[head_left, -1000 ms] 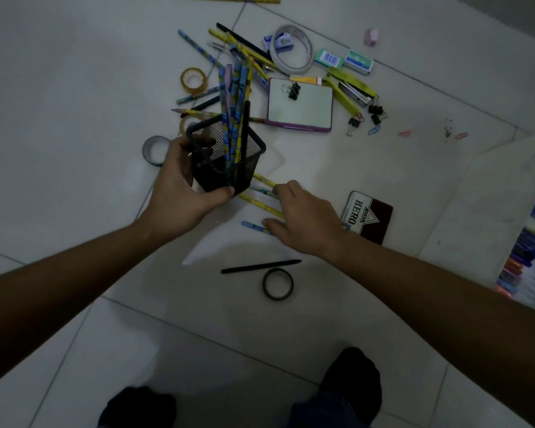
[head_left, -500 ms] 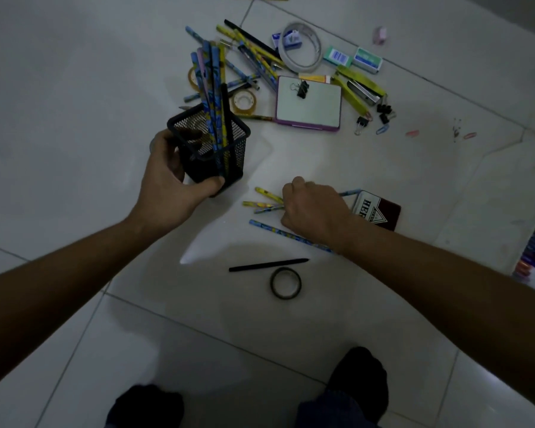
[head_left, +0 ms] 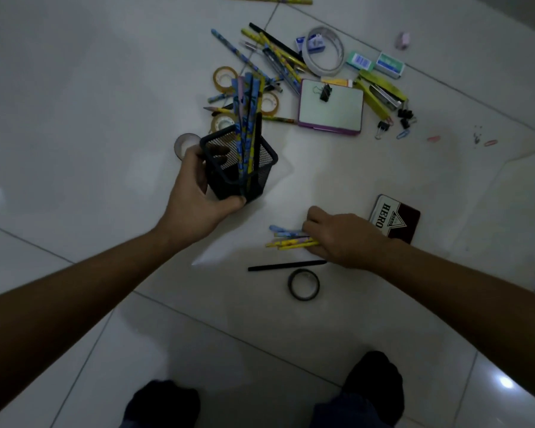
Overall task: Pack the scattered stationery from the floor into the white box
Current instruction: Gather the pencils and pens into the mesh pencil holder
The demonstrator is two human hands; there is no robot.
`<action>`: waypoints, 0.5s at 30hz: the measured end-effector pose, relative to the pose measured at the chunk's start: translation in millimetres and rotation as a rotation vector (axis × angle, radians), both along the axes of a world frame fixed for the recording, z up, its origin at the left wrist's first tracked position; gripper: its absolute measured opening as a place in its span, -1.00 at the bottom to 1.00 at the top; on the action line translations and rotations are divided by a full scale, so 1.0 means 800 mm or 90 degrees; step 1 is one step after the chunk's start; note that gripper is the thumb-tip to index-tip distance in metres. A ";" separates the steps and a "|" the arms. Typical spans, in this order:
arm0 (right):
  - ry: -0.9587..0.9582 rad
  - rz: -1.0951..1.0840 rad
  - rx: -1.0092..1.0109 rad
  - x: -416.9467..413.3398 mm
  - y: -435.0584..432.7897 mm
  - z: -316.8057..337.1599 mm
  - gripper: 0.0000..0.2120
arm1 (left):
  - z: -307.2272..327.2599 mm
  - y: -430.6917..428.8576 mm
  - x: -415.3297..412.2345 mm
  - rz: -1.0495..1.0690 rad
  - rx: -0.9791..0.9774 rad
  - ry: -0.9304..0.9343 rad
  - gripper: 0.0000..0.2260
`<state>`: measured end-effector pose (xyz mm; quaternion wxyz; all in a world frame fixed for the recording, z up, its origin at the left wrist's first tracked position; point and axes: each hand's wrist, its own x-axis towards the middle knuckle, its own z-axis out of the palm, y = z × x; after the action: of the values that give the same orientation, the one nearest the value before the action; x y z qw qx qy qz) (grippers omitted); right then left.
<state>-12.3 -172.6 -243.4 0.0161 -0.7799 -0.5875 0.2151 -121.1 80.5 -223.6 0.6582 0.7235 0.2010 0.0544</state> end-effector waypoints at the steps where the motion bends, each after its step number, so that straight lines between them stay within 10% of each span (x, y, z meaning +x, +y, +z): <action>1: -0.014 0.005 0.013 -0.003 0.003 0.001 -0.63 | 0.000 -0.002 -0.001 -0.005 -0.005 0.000 -0.28; 7: -0.053 -0.086 0.043 -0.011 0.016 0.017 -0.70 | 0.000 -0.004 -0.002 0.001 -0.005 -0.008 -0.31; 15: -0.019 0.167 0.055 -0.024 0.035 -0.003 -0.77 | -0.001 0.000 0.001 0.009 -0.001 -0.027 -0.32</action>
<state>-31.7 -145.0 -246.0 0.0126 -0.6981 -0.6934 0.1780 -120.0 80.7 -224.0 0.6624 0.7204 0.1918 0.0743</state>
